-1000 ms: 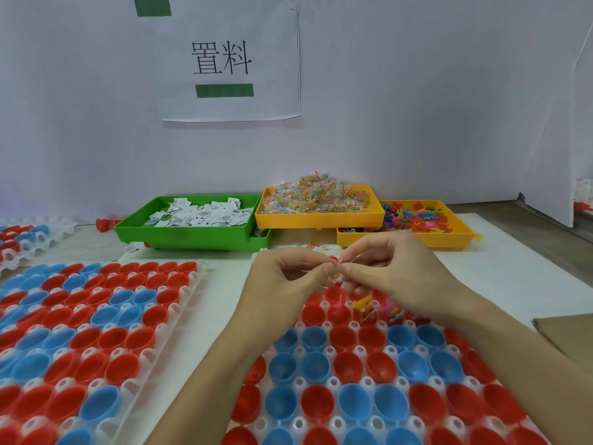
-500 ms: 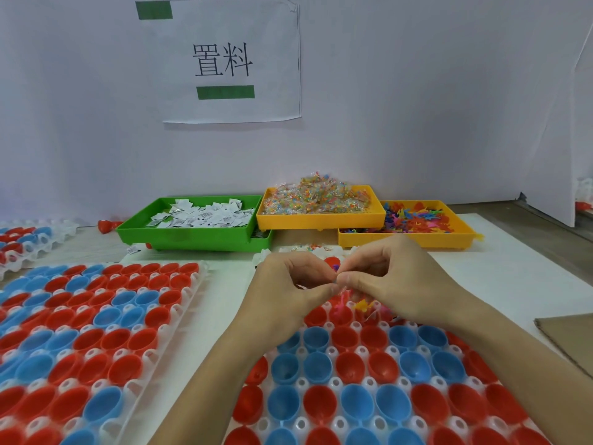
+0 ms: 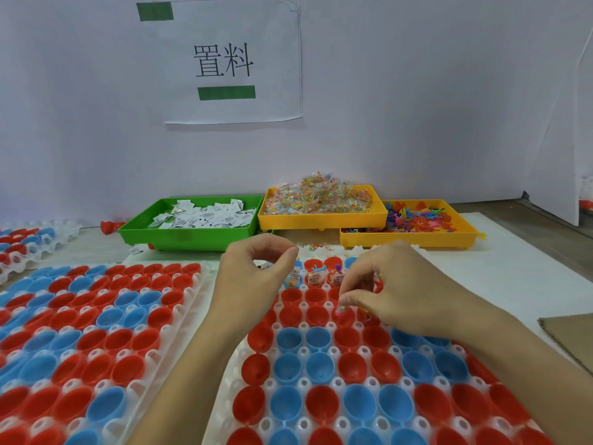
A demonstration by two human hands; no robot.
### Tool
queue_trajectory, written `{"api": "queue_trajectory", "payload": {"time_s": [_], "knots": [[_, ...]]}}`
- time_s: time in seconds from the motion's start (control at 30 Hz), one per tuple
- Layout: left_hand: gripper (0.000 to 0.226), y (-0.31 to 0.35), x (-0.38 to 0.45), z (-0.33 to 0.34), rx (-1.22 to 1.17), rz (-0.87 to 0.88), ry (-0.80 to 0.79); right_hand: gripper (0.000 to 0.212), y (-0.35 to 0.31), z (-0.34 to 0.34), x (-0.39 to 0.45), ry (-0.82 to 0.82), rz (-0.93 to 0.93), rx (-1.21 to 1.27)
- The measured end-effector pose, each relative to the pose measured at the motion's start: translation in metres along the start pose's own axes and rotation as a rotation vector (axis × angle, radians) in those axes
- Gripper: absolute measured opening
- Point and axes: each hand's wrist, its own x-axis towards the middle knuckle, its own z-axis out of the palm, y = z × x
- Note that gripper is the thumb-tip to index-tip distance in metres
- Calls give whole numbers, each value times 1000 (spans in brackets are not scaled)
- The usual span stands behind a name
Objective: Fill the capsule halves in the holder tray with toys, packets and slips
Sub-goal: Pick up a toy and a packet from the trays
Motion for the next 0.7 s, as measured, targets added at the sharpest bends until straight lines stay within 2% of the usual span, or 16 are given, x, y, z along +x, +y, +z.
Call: {"api": "queue_trajectory", "payload": {"time_s": [0.2, 0.37, 0.6, 0.7], "knots": [[16, 0, -1, 1, 34, 13, 1, 4, 2, 5, -1, -56, -5, -121], [16, 1, 4, 0, 110, -2, 40, 9, 0, 10, 0, -114, -15, -196], [9, -13, 71, -7, 315, -163, 210, 3, 0, 12, 2, -96, -47, -220], [11, -31, 107, -18, 477, -227, 229, 10, 1, 12, 0, -88, -74, -249]]}}
